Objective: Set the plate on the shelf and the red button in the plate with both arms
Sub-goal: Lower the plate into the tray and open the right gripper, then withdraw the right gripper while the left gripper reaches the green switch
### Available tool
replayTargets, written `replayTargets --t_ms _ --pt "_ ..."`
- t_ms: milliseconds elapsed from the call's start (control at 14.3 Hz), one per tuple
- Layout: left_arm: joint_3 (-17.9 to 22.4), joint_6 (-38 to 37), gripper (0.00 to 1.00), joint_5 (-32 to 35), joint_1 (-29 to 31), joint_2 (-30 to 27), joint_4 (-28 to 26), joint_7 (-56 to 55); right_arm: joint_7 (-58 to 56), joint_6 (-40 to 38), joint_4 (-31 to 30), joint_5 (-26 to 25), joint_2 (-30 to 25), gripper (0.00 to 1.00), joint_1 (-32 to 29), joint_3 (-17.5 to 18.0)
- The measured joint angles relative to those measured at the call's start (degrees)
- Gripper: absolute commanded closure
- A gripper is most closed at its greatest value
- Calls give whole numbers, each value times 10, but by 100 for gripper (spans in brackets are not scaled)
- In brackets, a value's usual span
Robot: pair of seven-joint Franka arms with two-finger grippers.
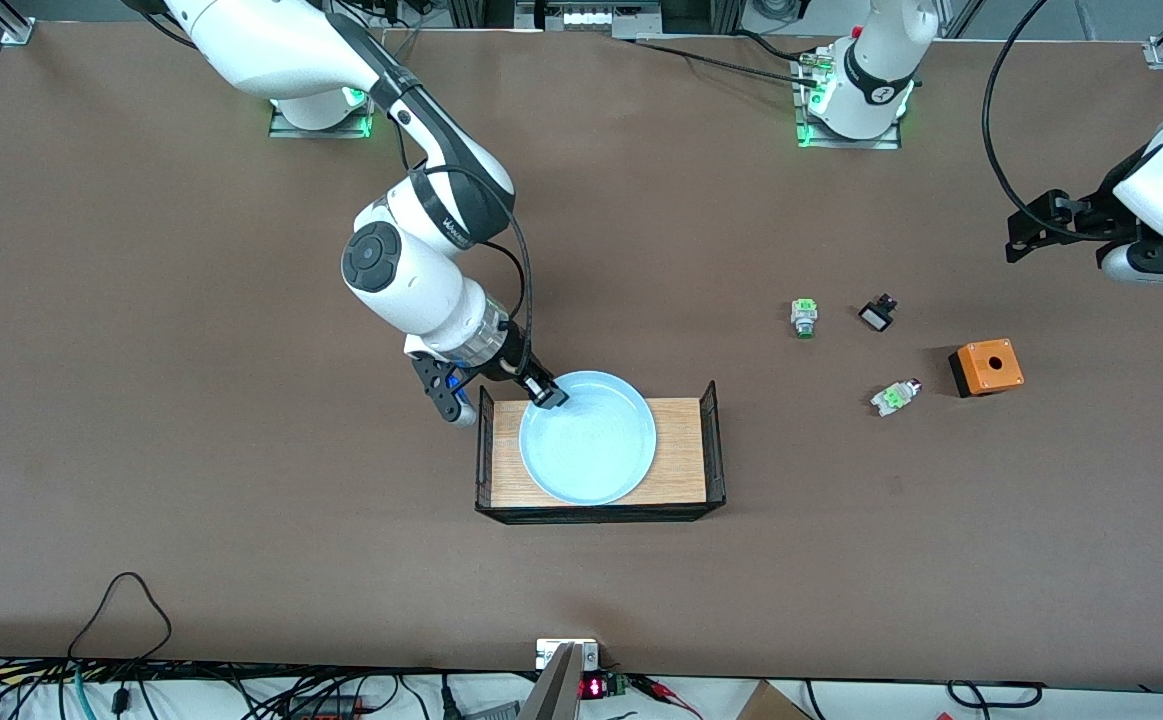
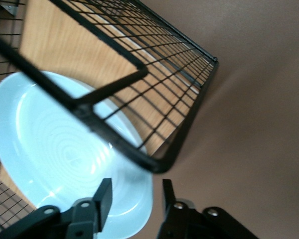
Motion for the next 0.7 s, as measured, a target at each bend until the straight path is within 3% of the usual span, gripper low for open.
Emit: replayTargets --t_ms 349,698 --pt "0 -2 0 0 0 0 0 0 -9 -122 12 -3 -62 0 -18 -2" --pt "-1 -54 0 -3 -2 9 0 0 -151 -309 14 -4 -156 0 -87 -6"
